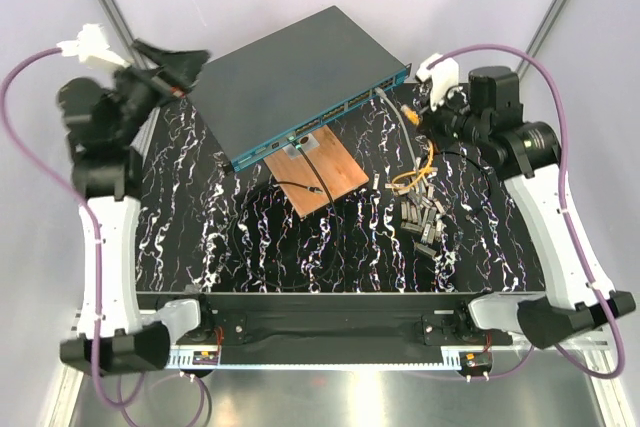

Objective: Insert the plug into the switch port

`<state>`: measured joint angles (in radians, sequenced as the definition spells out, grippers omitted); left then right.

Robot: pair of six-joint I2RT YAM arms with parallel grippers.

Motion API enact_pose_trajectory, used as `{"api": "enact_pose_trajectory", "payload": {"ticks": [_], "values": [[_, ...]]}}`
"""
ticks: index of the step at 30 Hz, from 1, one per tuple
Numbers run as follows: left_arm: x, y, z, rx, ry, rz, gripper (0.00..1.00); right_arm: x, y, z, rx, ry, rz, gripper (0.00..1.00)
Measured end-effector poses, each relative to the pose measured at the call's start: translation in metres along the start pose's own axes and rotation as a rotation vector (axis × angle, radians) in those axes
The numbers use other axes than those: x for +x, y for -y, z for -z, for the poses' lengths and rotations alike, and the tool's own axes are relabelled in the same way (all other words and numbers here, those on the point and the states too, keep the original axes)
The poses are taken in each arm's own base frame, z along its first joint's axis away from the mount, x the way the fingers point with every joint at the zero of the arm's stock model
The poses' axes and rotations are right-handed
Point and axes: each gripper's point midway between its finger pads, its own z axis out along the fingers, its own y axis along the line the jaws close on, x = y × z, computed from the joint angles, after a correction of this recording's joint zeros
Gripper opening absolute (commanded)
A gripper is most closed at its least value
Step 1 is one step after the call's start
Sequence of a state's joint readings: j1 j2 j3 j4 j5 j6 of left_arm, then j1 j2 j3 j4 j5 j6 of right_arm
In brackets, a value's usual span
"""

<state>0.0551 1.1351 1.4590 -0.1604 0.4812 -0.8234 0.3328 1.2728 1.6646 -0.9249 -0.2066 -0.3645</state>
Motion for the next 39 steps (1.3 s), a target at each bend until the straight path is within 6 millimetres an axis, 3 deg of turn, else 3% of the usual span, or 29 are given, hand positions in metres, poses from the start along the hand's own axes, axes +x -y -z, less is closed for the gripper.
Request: {"api": "enact_pose_trajectory", "payload": {"ticks": [2,4,8,12,20,25,28,29,32,36,39], "values": [[-0.012,-0.022,0.018,-0.07,0.03,-0.018,0.99,-0.004,0.015,-0.006,0.03,0.001,-0.006,0.0],[-0.009,-0.045,0.029,-0.127,0.018,-0.003,0.99,-0.006,0.035,-0.01,0.067,-0.001,-0.02,0.0],[0.023,-0.089,0.037,-0.204,-0.082,0.078,0.99,-0.001,0.062,-0.022,0.107,-0.027,-0.039,0.0],[0.062,-0.127,0.04,-0.279,-0.171,0.177,0.99,0.002,0.065,-0.04,0.079,-0.048,-0.038,0.0],[0.085,-0.151,0.041,-0.307,-0.181,0.266,0.99,0.005,0.069,-0.067,0.046,-0.076,-0.043,0.0],[0.097,-0.155,0.035,-0.28,-0.171,0.316,0.96,0.006,0.067,-0.082,0.015,-0.08,-0.056,0.0],[0.102,-0.153,0.031,-0.257,-0.169,0.34,0.86,0.003,0.063,-0.09,0.006,-0.071,-0.062,0.0],[0.102,-0.151,0.03,-0.249,-0.168,0.343,0.78,0.001,0.06,-0.093,0.0,-0.066,-0.061,0.0],[0.103,-0.154,0.028,-0.253,-0.159,0.357,0.66,-0.006,0.05,-0.1,-0.018,-0.051,-0.056,0.0],[0.106,-0.164,0.028,-0.281,-0.155,0.382,0.39,-0.012,0.041,-0.109,-0.031,-0.033,-0.058,0.0],[0.098,-0.164,0.028,-0.279,-0.126,0.382,0.29,-0.01,0.041,-0.116,-0.021,-0.044,-0.072,0.0]]}}
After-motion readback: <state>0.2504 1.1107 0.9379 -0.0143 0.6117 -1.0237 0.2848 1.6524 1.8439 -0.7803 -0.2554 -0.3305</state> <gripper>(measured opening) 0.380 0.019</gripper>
